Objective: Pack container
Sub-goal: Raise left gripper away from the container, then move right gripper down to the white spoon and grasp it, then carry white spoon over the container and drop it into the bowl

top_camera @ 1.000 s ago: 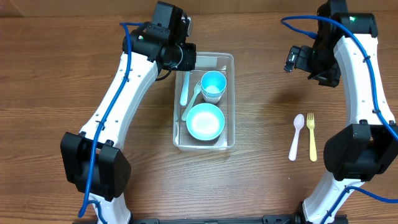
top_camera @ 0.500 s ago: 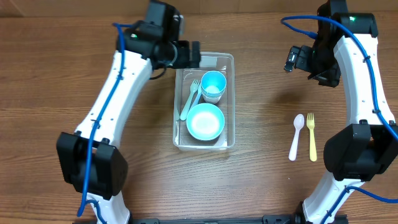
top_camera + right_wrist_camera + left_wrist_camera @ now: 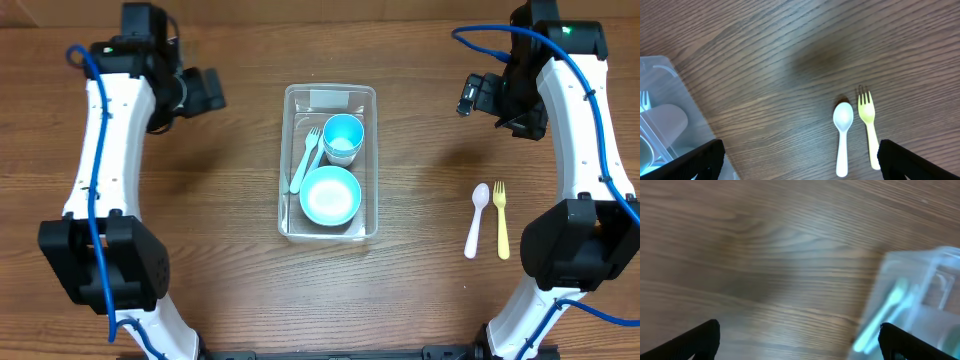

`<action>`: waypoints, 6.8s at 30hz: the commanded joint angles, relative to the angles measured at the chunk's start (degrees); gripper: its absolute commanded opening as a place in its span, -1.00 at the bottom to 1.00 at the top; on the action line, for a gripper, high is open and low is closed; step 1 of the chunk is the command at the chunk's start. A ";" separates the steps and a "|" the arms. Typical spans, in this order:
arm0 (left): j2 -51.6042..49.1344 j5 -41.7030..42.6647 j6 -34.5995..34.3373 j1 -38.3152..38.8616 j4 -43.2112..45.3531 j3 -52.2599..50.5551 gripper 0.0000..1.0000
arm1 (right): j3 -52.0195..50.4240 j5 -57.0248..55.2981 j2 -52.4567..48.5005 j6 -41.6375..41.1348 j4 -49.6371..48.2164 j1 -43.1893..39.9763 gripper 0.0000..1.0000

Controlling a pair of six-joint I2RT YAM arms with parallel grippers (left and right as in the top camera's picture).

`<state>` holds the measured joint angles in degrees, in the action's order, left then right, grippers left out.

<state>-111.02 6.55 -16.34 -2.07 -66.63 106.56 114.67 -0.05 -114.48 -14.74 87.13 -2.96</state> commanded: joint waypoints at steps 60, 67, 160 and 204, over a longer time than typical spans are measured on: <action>-0.61 -2.58 0.92 -2.43 -0.61 1.55 1.00 | -53.94 1.79 26.27 -0.33 -21.00 -1.40 1.00; -0.61 -2.56 0.92 -2.43 -0.61 1.55 1.00 | -53.96 -1.36 16.26 -1.84 -25.92 -1.40 1.00; -0.61 -2.58 0.92 -2.43 -0.61 1.55 1.00 | -13.03 -2.45 16.20 -17.07 -18.38 34.05 -0.81; -0.61 -2.56 0.92 -2.43 -0.61 1.55 1.00 | -13.00 -8.35 6.97 -16.74 -32.63 42.62 0.32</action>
<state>-111.04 4.01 -16.34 -4.49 -67.33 106.78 100.18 -4.54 -110.48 -31.94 52.82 39.83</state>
